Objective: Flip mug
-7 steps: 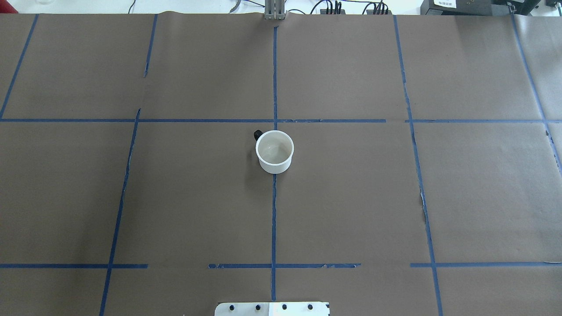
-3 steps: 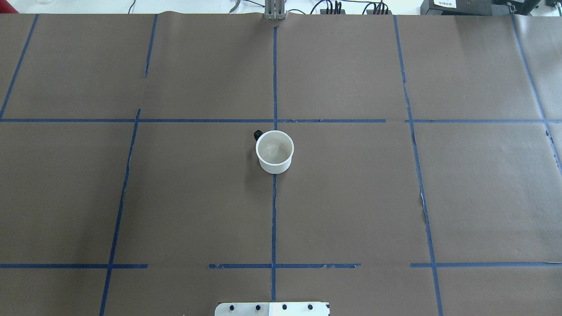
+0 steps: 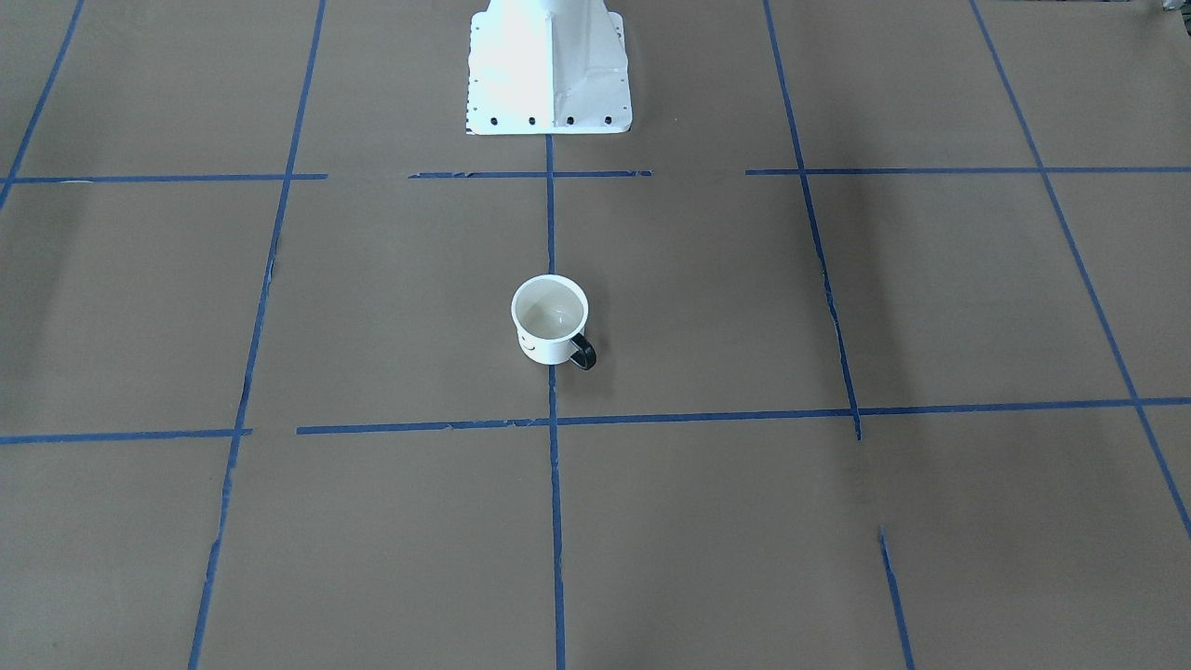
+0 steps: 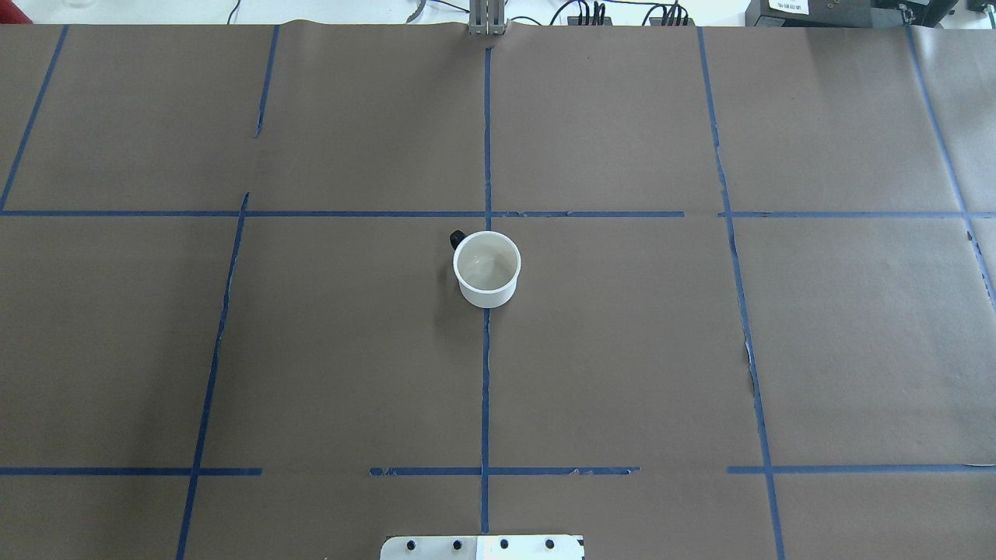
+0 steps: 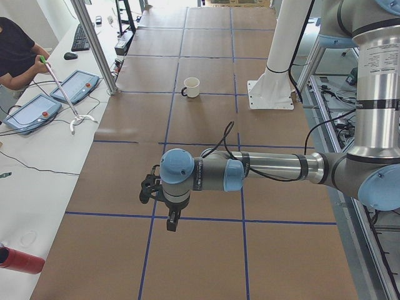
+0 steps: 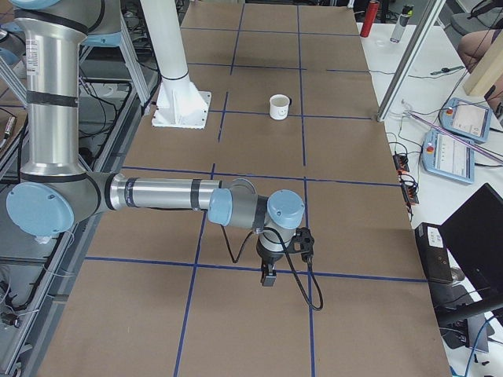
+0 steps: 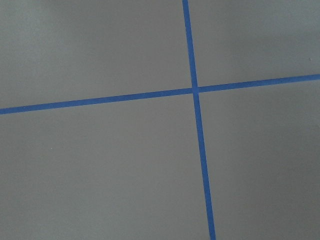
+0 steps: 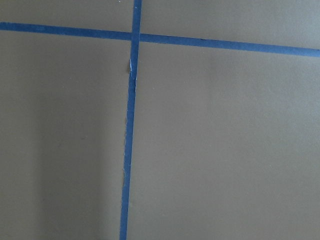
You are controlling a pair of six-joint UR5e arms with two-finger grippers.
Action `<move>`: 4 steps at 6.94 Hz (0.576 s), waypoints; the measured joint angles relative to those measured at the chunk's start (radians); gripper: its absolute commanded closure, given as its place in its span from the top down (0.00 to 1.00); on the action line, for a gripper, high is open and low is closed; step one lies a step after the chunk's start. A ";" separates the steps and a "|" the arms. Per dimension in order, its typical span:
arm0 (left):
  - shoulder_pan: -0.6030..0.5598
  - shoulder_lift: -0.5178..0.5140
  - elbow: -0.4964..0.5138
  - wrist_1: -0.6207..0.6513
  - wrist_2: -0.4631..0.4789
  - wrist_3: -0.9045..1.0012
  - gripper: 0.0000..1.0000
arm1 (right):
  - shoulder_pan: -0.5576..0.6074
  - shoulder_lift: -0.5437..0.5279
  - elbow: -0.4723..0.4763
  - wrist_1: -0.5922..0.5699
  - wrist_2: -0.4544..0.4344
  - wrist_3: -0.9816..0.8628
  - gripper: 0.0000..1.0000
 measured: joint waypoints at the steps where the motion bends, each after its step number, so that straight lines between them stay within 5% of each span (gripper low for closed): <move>1: 0.001 -0.008 0.021 -0.002 0.001 0.001 1.00 | 0.000 0.000 0.000 0.000 0.000 0.000 1.00; 4: 0.002 -0.032 0.034 -0.012 0.012 0.002 1.00 | 0.000 0.000 0.000 0.000 0.000 0.000 1.00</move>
